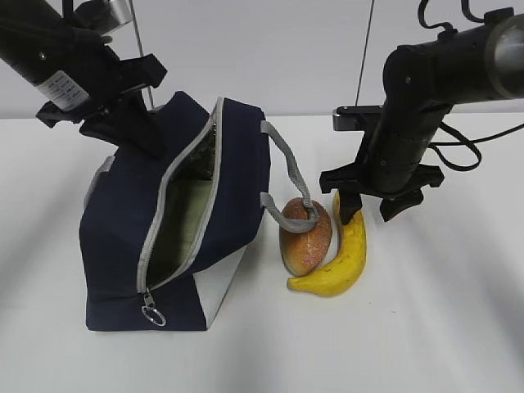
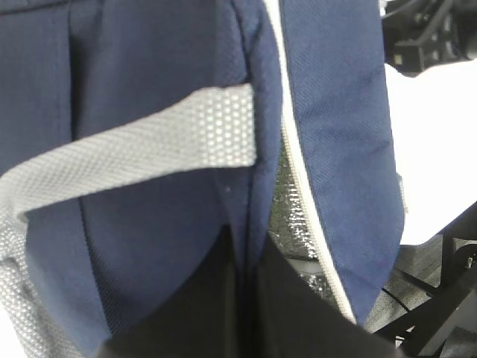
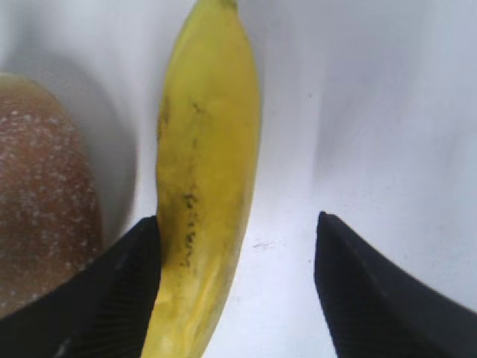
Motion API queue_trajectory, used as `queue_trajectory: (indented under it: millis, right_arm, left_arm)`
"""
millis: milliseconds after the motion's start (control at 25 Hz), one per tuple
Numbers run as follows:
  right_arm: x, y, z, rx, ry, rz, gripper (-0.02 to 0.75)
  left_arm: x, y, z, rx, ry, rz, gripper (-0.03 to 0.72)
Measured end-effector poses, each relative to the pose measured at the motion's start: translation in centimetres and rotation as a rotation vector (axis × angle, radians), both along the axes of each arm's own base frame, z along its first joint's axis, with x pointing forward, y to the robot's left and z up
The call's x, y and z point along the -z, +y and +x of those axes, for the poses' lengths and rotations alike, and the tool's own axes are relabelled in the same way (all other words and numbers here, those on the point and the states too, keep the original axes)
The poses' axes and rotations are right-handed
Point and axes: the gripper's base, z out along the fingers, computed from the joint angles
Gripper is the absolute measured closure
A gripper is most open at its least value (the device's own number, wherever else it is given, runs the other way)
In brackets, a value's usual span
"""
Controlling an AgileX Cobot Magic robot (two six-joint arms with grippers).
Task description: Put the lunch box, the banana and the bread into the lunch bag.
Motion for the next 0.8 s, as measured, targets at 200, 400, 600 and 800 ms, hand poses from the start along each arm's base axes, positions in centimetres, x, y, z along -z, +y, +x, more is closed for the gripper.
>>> queue_trajectory:
  millis: [200, 400, 600, 800]
  right_arm:
    - [0.8, -0.1, 0.7, 0.014, 0.034, -0.005, 0.259]
    - [2.3, 0.3, 0.7, 0.033, 0.101, 0.028, 0.259]
    - [2.5, 0.6, 0.6, 0.031, 0.116, 0.06, 0.259]
    - [2.5, 0.7, 0.6, 0.034, 0.119, 0.065, 0.395]
  left_arm:
    - [0.0, 0.0, 0.0, 0.001, 0.001, 0.0, 0.691]
    - [0.0, 0.0, 0.0, 0.001, 0.001, 0.0, 0.691]
    - [0.0, 0.0, 0.0, 0.001, 0.001, 0.0, 0.691]
    - [0.0, 0.0, 0.0, 0.001, 0.001, 0.0, 0.691]
